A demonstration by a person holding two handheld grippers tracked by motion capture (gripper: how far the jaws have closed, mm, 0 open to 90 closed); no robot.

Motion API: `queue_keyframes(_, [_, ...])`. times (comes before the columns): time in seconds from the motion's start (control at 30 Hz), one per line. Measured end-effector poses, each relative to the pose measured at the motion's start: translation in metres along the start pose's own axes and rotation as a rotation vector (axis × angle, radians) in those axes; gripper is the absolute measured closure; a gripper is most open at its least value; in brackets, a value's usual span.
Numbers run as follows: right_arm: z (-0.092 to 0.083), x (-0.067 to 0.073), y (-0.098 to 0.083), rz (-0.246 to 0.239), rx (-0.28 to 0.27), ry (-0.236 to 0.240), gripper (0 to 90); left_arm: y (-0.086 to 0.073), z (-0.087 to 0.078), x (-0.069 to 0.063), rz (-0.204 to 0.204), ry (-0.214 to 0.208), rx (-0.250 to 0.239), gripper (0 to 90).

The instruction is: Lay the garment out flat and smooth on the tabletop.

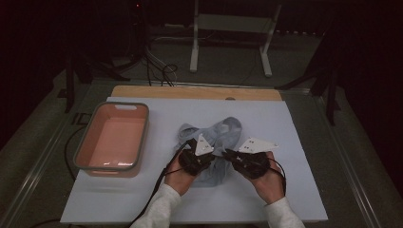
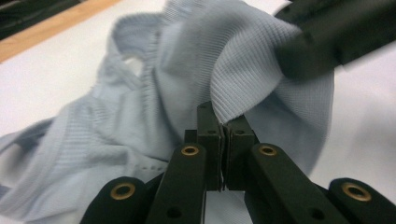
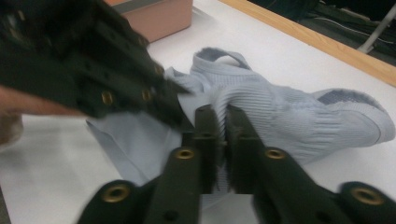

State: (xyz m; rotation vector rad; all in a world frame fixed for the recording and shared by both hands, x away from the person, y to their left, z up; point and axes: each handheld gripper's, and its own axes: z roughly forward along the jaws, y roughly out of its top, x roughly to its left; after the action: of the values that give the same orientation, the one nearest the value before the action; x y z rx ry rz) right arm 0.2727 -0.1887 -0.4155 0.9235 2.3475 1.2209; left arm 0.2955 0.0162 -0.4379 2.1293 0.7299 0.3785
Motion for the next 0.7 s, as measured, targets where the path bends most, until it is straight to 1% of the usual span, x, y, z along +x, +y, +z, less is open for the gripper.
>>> queue_keyframes(0.03, [0.001, -0.001, -0.003, 0.000, 0.001, -0.010, 65.9, 0.001, -0.003, 0.004, -0.011, 0.005, -0.006, 88.9])
queue_keyframes(0.07, [0.002, 0.000, -0.007, 0.011, 0.004, -0.024, 57.5, 0.001, -0.005, 0.006, -0.025, 0.012, -0.013, 88.9])
queue_keyframes(0.17, [0.006, 0.002, -0.017, 0.033, 0.013, -0.049, 45.8, 0.003, -0.012, 0.013, -0.052, 0.028, -0.033, 88.9])
queue_keyframes(0.23, [0.010, 0.005, -0.024, 0.048, 0.022, -0.071, 40.3, 0.005, -0.016, 0.017, -0.061, 0.037, -0.036, 88.9])
queue_keyframes(0.3, [0.015, 0.008, -0.031, 0.075, 0.035, -0.079, 37.4, 0.005, -0.019, 0.020, -0.076, 0.046, -0.048, 88.9])
queue_keyframes(0.37, [0.020, 0.010, -0.036, 0.082, 0.054, -0.085, 34.1, 0.006, -0.021, 0.023, -0.091, 0.050, -0.059, 88.9])
queue_keyframes(0.43, [0.026, 0.014, -0.040, 0.092, 0.063, -0.080, 32.9, 0.006, -0.023, 0.025, -0.100, 0.055, -0.066, 88.9])
queue_keyframes(0.53, [0.034, 0.021, -0.044, 0.103, 0.074, -0.059, 31.4, 0.006, -0.025, 0.029, -0.111, 0.063, -0.071, 89.0])
queue_keyframes(0.67, [0.043, 0.029, -0.046, 0.116, 0.081, -0.026, 30.8, 0.006, -0.027, 0.032, -0.135, 0.068, -0.086, 88.9])
queue_keyframes(0.7, [0.045, 0.031, -0.046, 0.111, 0.087, -0.017, 30.2, 0.006, -0.028, 0.032, -0.142, 0.066, -0.088, 88.9])
